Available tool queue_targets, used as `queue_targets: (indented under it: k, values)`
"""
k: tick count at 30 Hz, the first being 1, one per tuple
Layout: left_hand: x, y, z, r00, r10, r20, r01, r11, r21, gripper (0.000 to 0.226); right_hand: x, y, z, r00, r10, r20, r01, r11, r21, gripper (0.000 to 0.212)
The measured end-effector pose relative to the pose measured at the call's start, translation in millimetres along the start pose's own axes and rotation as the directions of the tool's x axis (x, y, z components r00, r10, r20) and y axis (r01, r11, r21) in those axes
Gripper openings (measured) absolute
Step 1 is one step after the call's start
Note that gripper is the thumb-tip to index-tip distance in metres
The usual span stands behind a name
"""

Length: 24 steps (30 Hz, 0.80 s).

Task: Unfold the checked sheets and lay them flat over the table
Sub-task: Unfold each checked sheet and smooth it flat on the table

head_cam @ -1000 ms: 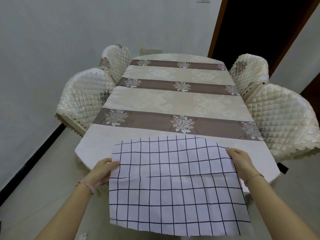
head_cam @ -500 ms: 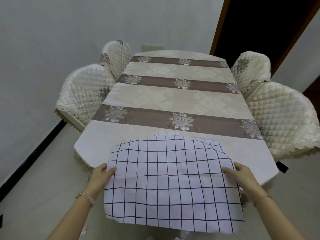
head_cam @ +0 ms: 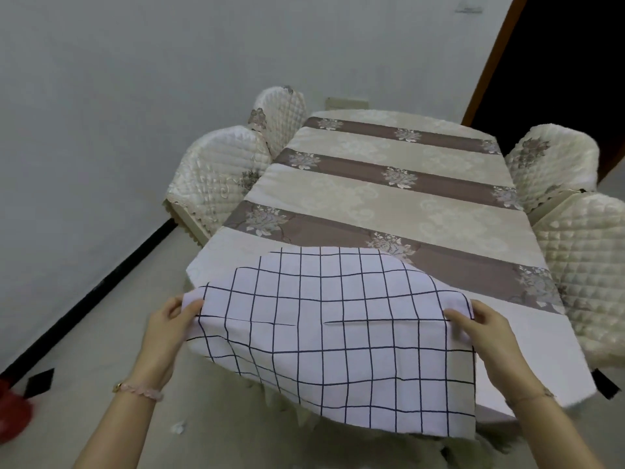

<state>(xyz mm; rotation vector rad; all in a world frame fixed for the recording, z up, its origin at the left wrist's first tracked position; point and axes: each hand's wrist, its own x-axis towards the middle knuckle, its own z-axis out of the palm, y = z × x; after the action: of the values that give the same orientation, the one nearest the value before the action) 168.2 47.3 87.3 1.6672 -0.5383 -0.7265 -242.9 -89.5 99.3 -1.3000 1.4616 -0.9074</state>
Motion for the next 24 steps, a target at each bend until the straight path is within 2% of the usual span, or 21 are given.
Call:
queue_targets:
  k: [5, 8, 12, 14, 17, 24]
  values:
    - [-28, -25, -72, 0.969, -0.043, -0.242, 0.032, 0.998, -0.047, 0.009, 8, -11, 74, 0.979, -0.035, 0.199, 0.040, 0.999, -0.021, 0.014]
    - [-51, -45, -121, 0.926, -0.103, -0.364, 0.081, 0.994, -0.075, 0.007, 4, -18, 127, 0.943, -0.037, 0.330, 0.050, 0.998, -0.031, 0.032]
    - [-72, -70, -182, 0.867, -0.174, -0.466, 0.132, 0.984, -0.122, 0.009, -6, -34, 205, 0.883, -0.052, 0.466, 0.077, 0.996, -0.034, 0.016]
    - [-70, -80, -211, 0.844, -0.202, -0.496, 0.150, 0.978, -0.144, 0.013, -11, -41, 245, 0.850, -0.064, 0.522, 0.104, 0.993, -0.048, 0.015]
    - [-52, -91, -254, 0.823, -0.223, -0.522, 0.164, 0.974, -0.157, 0.019, -16, -53, 309, 0.829, -0.064, 0.555, 0.119, 0.991, -0.065, 0.013]
    - [33, -76, -347, 0.830, -0.189, -0.524, 0.140, 0.981, -0.133, 0.009, -31, -104, 439, 0.843, -0.094, 0.530, 0.135, 0.990, -0.038, 0.007]
